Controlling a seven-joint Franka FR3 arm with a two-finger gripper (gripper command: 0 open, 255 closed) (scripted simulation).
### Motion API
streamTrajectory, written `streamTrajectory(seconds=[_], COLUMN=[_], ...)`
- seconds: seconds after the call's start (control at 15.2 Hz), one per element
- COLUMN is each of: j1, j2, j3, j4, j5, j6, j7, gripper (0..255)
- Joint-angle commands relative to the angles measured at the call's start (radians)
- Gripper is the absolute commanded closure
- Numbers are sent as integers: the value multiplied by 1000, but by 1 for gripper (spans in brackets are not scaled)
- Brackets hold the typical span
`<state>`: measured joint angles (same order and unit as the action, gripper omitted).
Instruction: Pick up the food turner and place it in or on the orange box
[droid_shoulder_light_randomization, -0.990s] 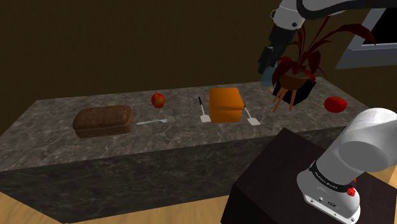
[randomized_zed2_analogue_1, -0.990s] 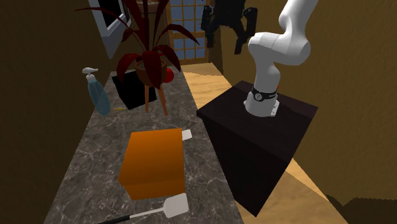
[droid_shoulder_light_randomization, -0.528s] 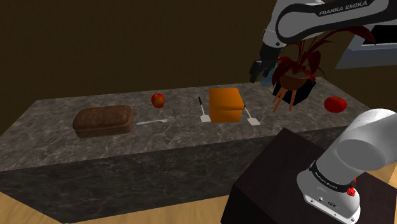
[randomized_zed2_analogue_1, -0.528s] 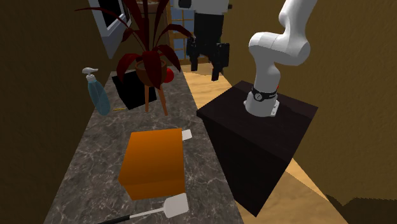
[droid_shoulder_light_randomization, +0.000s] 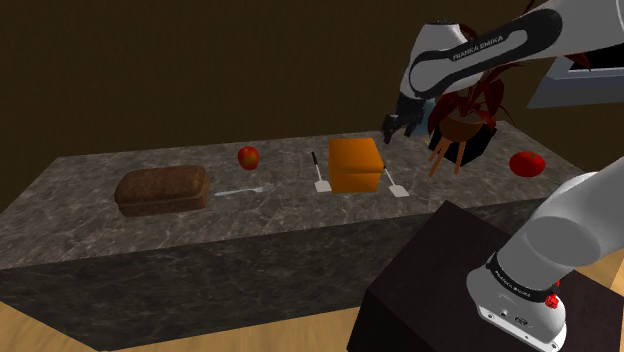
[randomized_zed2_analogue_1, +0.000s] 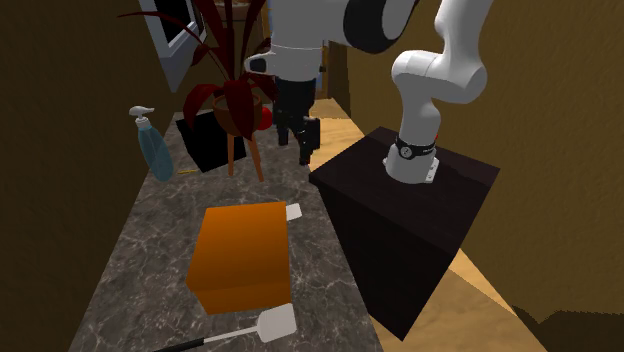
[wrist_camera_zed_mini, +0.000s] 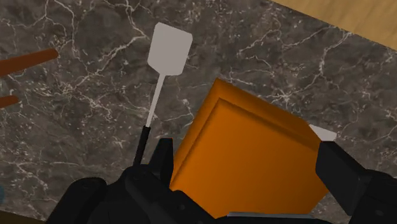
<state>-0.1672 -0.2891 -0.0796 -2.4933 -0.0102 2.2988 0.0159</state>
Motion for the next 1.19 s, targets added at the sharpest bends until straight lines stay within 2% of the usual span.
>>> streamTrajectory(seconds=[0.0, 0.53, 1.12], j1=[-13, -53, -120], j2=[77, 363, 693], j3=[-12, -54, -68], j4=[9, 80, 235], j5=[1, 34, 128], j6=[67, 268, 423], j7=[10, 43, 44], gripper=[0, 0, 0])
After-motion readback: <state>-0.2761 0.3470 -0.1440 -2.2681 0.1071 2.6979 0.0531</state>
